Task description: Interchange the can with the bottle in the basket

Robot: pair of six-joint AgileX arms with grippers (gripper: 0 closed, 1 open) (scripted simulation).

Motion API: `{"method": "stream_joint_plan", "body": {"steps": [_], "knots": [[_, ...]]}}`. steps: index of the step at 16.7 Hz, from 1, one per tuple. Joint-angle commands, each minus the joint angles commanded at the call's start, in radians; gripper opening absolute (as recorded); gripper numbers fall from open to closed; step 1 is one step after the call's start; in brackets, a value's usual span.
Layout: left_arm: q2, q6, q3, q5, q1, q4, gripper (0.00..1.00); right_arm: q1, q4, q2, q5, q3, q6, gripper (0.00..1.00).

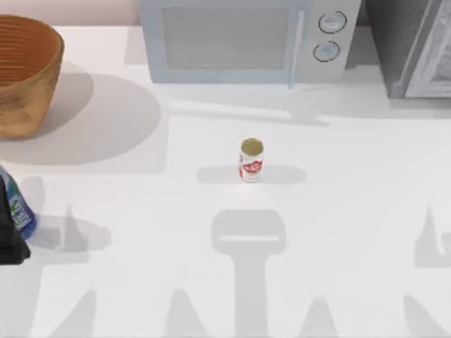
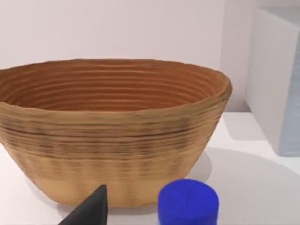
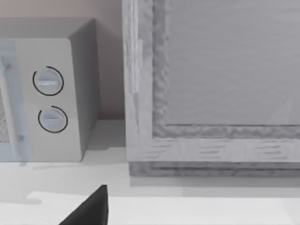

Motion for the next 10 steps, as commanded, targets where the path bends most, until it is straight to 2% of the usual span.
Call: {"method": "stream_joint_plan", "body": {"steps": [4,10], "knots": [[0.253,0.01,-0.02,0.027,0.028,0.231,1.0,0.0,0.0,0.0,0.0,0.0,0.0,1.0],[0.768,0.033,-0.049,0.093,0.07,0.693,1.0,0.0,0.0,0.0,0.0,0.0,0.0,1.0]]}}
